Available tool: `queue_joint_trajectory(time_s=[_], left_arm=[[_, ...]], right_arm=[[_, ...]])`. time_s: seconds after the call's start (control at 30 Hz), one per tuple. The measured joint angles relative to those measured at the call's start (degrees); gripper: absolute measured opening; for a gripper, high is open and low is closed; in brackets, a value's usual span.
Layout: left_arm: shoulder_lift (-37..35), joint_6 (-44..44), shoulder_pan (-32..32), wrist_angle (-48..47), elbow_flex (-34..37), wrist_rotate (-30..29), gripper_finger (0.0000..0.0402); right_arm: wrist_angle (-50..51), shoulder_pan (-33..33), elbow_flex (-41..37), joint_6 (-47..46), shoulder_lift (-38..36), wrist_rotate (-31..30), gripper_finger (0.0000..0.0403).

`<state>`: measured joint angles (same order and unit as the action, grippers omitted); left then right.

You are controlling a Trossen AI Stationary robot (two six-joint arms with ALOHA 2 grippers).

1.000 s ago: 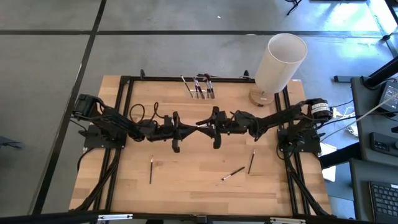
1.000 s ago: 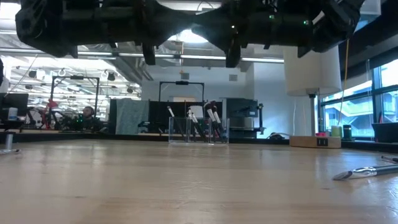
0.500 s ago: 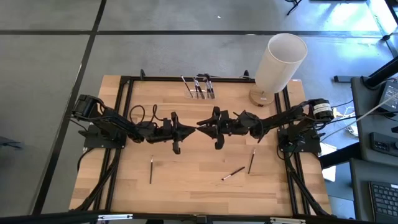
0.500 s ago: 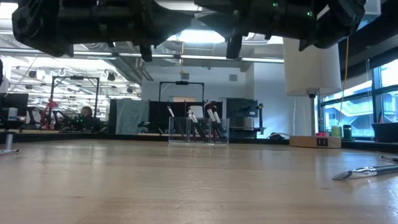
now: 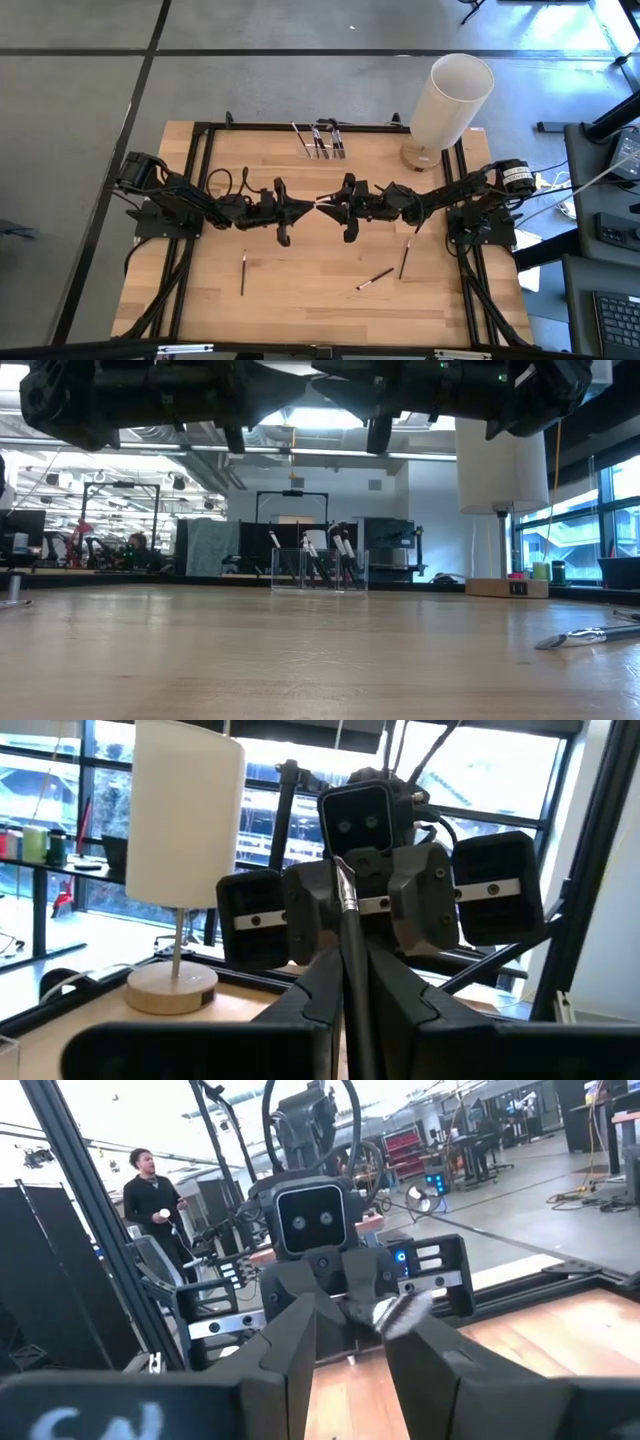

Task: Put items in baskets/containers
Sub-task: Put the black eyeshadow brush into the transparent organizer

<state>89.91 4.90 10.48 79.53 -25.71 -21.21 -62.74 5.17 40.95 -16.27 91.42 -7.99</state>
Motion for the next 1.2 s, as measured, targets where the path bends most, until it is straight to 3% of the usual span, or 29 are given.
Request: queue_joint_trajectory(time_s=[0.23, 0.67, 1.1, 1.2], left_arm=[[0.0, 0.27, 0.65, 0.0, -0.02, 2.47, 0.0026], [-0.07, -2.45, 1.11, -0.7, -2.19, 1.5, 0.0026], [-0.13, -2.68, 1.08, -3.23, -2.44, 0.95, 0.0035], [-0.07, -2.51, 1.05, -6.06, -2.54, -2.36, 0.0044]], right_arm=[[0.0, 0.0, 0.24, -0.07, 0.0, 0.26, 0.0111], [-0.37, 0.02, 1.27, 0.4, 0.04, 2.12, 0.0038], [0.32, 0.04, 1.27, 3.5, 0.02, 1.56, 0.003], [1.67, 0.02, 1.27, 5.19, 0.11, -1.14, 0.0031]])
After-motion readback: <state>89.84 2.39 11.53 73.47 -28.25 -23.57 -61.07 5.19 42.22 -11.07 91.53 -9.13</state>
